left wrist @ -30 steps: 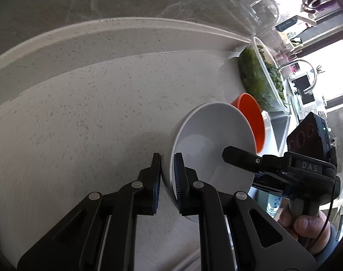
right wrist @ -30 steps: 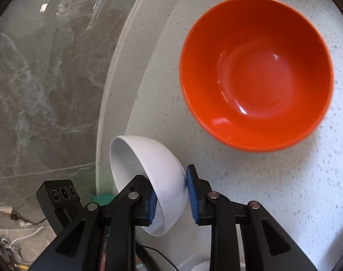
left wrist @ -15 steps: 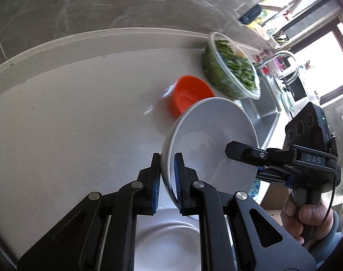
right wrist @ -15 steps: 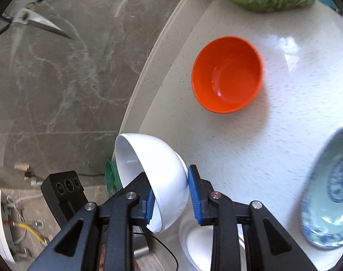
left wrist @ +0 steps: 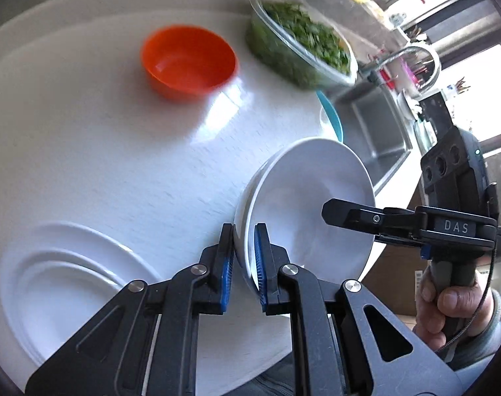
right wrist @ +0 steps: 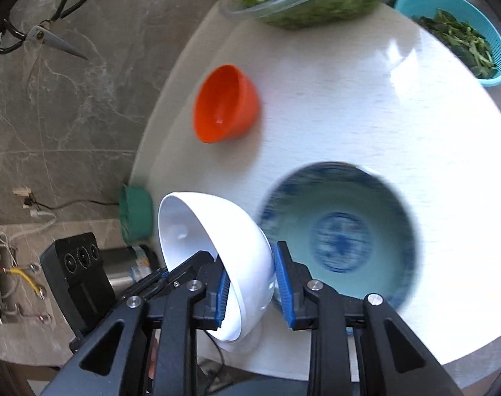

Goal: Organize plates and bowls
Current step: 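Carry the white bowl over the patterned bowl, then lower the white bowl into the patterned bowl and open both grippers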

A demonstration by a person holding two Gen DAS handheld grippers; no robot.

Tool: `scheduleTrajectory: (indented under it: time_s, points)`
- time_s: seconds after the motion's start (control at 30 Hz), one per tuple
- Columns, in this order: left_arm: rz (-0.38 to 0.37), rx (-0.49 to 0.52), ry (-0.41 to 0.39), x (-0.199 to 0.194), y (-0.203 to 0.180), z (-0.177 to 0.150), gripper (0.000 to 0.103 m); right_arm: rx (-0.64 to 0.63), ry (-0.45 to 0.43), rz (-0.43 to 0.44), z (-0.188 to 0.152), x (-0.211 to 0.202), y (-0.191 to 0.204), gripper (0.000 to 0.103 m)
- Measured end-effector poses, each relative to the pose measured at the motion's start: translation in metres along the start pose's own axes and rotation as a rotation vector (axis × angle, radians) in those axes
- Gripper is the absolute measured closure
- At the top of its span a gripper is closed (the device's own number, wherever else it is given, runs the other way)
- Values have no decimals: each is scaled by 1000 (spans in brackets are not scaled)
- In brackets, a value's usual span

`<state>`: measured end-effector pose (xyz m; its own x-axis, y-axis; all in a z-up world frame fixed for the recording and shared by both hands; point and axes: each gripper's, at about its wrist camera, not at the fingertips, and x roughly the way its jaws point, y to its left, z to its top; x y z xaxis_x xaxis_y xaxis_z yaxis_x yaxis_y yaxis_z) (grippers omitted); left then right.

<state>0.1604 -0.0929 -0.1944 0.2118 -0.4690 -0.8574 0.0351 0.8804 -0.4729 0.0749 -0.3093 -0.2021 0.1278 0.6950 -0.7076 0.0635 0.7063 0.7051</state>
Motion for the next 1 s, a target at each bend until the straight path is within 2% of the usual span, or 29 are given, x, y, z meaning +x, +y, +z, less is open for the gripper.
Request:
scheduleTrajectory:
  time_s: [0.17, 0.47, 0.6, 1.0]
  points:
    - [31, -12, 38, 34, -33, -17, 93, -8, 57, -26, 4, -12, -39, 73]
    - [119, -12, 96, 67, -52, -36, 93, -60, 106, -68, 10, -8, -60, 73]
    - [141, -17, 107, 78, -57, -38, 92, -129, 106, -108, 10, -2, -53, 73]
    - [168, -15, 122, 101, -62, -30, 86, -433, 69, -315, -6, 10, -18, 76]
